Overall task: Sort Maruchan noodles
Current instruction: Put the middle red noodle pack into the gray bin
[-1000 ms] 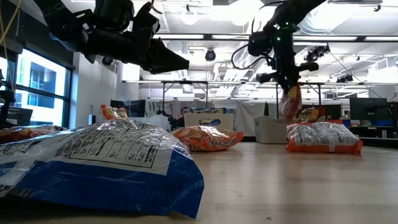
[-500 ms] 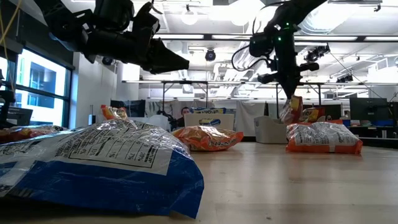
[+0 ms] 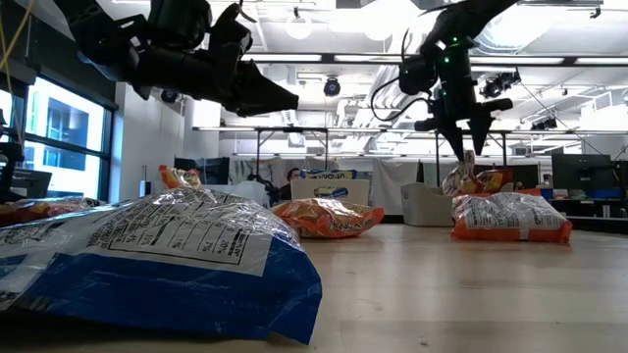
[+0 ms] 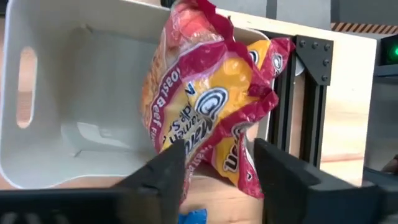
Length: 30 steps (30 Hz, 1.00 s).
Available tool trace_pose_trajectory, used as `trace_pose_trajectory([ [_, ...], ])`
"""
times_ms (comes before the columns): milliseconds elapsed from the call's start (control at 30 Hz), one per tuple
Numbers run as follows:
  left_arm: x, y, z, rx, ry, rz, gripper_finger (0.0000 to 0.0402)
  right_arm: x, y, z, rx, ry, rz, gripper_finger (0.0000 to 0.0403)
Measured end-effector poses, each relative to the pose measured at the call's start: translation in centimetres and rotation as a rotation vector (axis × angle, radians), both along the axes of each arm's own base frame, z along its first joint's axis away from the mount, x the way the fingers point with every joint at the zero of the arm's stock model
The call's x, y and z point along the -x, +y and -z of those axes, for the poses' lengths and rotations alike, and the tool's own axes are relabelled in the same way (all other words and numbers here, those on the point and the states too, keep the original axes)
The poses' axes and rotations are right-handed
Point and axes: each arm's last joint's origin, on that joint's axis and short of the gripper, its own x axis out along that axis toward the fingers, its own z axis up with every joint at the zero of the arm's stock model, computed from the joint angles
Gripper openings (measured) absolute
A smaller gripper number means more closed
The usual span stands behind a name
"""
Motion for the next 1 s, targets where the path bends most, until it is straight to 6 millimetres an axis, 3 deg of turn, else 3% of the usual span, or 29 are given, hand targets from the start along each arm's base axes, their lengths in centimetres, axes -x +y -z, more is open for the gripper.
trace_pose_trajectory([
  [100, 0.0, 0.0, 0.0, 0.000, 0.000, 0.000, 0.0154, -0.2, -0.2, 0.0, 0.017, -0.018, 0.000, 0.0206],
  [233, 0.0, 0.0, 0.0, 0.002, 0.001, -0.001, 0.0154, -0.4, 0.0, 0.5, 0.023, -0.045, 0.030, 0.0215],
  [500, 0.0, 0.0, 0.2, 0.002, 0.021, 0.000, 0.0154, -0.4, 1.8, 7.1, 0.083, -0.039, 0.052, 0.0193],
  [633, 0.0, 0.0, 0.2, -0.002, 0.024, 0.001, 0.0154, -0.5, 1.9, 9.0, 0.161, -0.109, 0.050, 0.0182],
  [767, 0.0, 0.0, 0.2, -0.003, 0.023, 0.001, 0.0154, -0.4, 1.7, 9.7, 0.241, -0.115, 0.068, 0.0177],
  [1000, 0.0, 0.0, 0.2, -0.003, 0.023, 0.001, 0.0154, -1.0, 1.4, 9.2, 0.356, -0.102, 0.075, 0.0174],
])
